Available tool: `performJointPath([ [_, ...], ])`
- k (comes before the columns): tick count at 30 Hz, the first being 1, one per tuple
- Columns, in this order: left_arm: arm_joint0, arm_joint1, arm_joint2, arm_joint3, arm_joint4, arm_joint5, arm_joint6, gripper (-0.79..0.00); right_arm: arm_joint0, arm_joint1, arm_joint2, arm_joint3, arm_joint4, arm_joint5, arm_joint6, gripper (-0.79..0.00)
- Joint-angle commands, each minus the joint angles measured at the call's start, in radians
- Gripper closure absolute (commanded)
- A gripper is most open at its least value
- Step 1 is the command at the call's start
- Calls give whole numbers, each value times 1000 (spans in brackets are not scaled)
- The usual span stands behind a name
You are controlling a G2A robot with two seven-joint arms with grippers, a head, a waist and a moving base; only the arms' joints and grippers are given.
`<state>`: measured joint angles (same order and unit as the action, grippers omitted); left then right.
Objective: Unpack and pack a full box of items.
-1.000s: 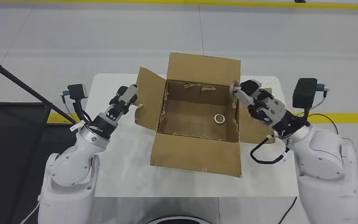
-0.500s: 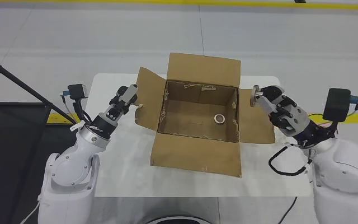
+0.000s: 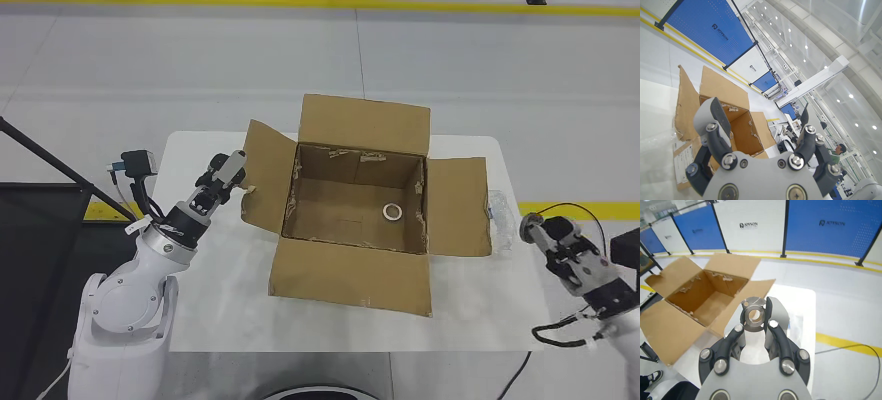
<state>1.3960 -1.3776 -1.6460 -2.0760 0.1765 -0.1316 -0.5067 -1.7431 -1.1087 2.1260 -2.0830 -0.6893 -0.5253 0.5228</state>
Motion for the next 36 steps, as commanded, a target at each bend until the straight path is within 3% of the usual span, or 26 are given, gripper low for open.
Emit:
performJointPath([
  [1, 0, 0, 0, 0, 0, 0, 0, -785, -38, -1, 7, 7, -29, 10, 13, 0],
  [10, 0, 0, 0, 0, 0, 0, 0, -785, -113, -3, -42, 67, -132, 55, 65, 0],
  [26, 0, 0, 0, 0, 0, 0, 0, -785, 77, 13, -240, 247, -396, 191, 194, 0],
  [34, 0, 0, 0, 0, 0, 0, 0, -785, 126, 15, -297, 299, -433, 218, 204, 0],
  [36, 0, 0, 0, 0, 0, 0, 0, -785, 129, 15, -301, 304, -430, 221, 205, -197],
])
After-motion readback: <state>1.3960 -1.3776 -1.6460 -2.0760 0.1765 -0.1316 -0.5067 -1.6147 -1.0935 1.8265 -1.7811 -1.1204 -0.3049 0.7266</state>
